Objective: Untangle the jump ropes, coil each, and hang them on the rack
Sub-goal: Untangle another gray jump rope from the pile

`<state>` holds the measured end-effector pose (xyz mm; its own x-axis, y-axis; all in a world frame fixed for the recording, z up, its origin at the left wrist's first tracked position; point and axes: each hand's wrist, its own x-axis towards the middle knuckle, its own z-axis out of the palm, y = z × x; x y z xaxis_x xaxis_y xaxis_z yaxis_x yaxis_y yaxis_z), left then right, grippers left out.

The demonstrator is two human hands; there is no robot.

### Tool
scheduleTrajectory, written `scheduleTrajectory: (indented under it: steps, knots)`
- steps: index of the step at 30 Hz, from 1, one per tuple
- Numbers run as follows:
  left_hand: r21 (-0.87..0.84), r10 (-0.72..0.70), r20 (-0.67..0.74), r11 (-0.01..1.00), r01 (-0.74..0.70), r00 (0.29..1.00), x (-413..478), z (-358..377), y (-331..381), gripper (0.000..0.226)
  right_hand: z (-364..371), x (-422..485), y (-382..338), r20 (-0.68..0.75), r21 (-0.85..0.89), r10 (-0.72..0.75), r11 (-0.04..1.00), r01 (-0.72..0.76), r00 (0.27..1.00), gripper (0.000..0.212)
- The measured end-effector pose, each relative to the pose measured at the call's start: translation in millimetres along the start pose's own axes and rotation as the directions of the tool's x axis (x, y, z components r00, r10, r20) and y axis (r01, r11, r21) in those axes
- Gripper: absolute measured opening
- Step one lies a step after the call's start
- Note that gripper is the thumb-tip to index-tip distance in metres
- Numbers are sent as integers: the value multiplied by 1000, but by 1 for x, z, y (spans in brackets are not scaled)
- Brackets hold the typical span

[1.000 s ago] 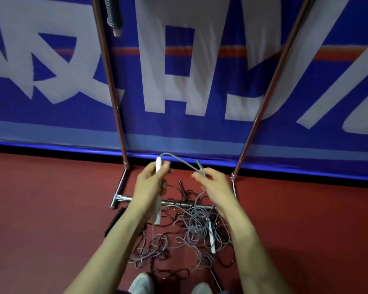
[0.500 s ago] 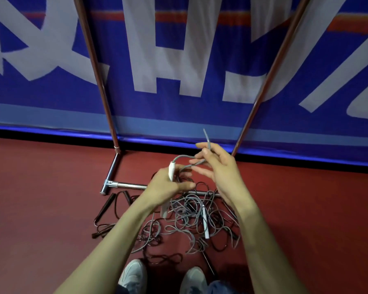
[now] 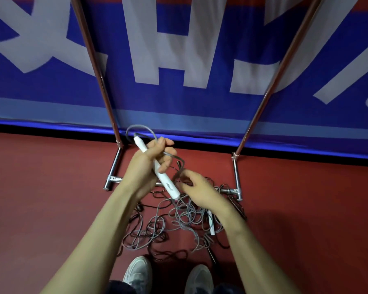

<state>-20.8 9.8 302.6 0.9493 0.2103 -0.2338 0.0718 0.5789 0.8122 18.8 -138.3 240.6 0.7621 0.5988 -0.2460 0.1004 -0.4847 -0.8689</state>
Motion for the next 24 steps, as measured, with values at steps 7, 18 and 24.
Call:
scheduleTrajectory:
  steps: [7,18,24]
  knots:
    - [555,101,-371,821,133,923,1,-38,-5,33,-25,-9,-11,-271,238,70,971,-3,960,12]
    - [796,-170,124,605,4,978,-7,-19,-36,8,-25,-11,-55,-326,628,-68,730,270,943,12]
    - [416,-87,131,909,25,988,-8,-9,-25,20,-26,-9,-10,-164,166,85,984,-57,983,39]
